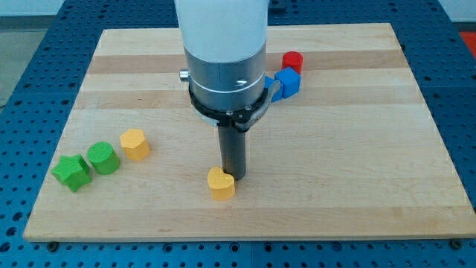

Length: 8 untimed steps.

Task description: Move the yellow heart closer to the green circle

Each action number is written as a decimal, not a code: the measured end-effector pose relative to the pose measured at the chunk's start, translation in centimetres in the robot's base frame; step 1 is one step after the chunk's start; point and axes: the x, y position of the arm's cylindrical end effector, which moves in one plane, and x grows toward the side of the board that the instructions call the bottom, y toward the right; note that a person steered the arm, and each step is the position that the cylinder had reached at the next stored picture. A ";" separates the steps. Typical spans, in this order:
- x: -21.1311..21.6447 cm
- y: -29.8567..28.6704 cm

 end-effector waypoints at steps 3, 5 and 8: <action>0.0 0.3; 0.0 0.8; 0.0 1.2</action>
